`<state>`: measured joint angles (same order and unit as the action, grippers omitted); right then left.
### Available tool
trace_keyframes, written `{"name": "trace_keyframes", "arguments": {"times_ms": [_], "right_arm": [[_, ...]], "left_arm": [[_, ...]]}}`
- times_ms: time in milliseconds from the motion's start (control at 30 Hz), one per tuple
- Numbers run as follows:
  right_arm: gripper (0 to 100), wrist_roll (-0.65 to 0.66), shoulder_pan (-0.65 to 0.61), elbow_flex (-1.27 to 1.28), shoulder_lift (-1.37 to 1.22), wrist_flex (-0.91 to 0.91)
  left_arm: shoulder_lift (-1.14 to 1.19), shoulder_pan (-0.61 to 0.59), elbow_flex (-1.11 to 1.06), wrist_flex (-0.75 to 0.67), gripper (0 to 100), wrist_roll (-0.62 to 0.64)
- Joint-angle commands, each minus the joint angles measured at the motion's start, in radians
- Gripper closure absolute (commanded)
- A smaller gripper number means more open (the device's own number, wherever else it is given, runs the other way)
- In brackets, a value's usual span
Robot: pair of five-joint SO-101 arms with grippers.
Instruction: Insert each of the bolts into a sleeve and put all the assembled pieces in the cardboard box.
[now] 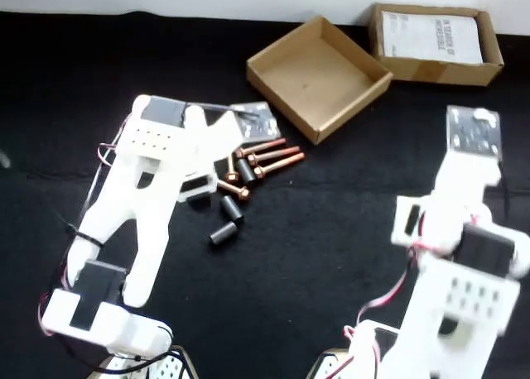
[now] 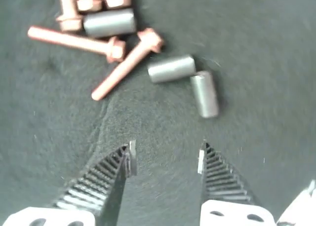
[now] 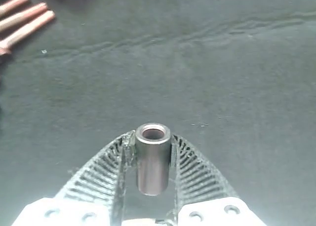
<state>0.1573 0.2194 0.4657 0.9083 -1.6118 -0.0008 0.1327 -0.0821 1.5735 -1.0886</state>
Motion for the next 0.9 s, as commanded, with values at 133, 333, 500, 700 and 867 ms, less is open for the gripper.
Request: {"name": "trace_keyframes", "arguments": {"times_ms": [133,333,500,700,867], "right_arm": [[99.1,0.135,0.101,0.303,0.371,0.131],[99.1,0.235,0.099,0.536,0.621,0.239],[99.1,0.270,0.101,0.651,0.710,0.331],[99.1,0.272,0.094,0.710,0.710,0.371],[99.1,0.273,0.093,0.727,0.713,0.377]], "left_arm": [[0.035,0.054,0.018,0.003,79,-0.233],[0.249,0.101,0.068,-0.256,79,0.054],[0.335,0.077,0.151,-0.216,79,0.212],[0.341,0.079,0.226,-0.184,79,0.141],[0.343,0.093,0.217,-0.219,79,0.011]]}}
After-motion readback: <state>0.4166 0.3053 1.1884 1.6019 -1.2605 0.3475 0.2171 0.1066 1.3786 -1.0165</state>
